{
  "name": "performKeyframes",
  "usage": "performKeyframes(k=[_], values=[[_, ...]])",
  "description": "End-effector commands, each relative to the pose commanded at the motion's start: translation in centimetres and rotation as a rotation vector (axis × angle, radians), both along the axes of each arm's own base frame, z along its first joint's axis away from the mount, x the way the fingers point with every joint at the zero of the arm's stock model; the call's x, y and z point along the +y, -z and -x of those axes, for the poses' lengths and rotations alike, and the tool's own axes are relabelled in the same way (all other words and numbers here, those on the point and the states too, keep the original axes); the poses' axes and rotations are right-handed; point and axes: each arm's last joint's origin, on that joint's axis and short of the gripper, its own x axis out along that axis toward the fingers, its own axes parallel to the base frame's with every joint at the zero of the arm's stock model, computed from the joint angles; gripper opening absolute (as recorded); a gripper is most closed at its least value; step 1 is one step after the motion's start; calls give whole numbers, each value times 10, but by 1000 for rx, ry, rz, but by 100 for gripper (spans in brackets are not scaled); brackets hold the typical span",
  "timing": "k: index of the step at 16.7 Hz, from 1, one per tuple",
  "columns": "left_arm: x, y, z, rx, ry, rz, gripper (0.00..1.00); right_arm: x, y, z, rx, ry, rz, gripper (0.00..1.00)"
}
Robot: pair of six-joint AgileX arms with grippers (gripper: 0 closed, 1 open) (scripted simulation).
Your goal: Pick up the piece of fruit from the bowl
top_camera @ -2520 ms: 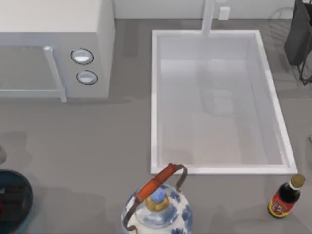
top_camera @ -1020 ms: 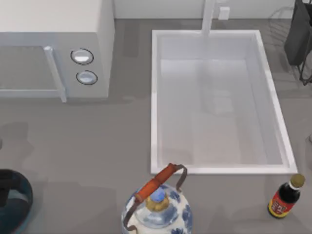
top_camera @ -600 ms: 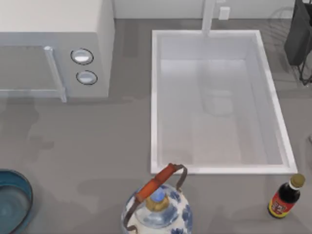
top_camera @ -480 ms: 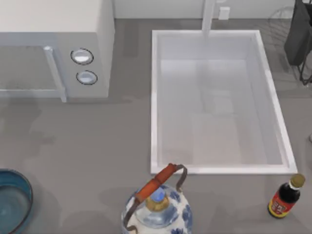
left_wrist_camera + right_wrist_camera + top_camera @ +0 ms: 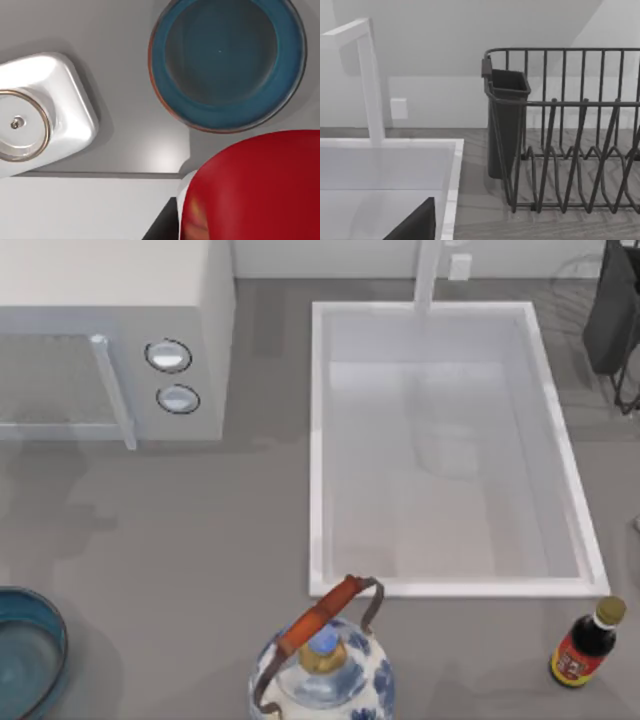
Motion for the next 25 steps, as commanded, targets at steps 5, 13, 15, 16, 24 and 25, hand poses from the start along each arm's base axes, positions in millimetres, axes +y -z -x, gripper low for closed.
performKeyframes(k=[5,13,15,16,24,25], values=[[-4,-1,-12,-1,-2,2,0,0,0,0,0,0,0,100],[-94,46,-149,67,1,14,0,0,0,0,0,0,0,100],[-133,72,-177,82,1,10,0,0,0,0,0,0,0,100],[-151,83,-186,81,2,11,0,0,0,0,0,0,0,100],[-198,107,-200,64,2,19,0,0,0,0,0,0,0,100],[-198,108,-200,64,2,19,0,0,0,0,0,0,0,100]])
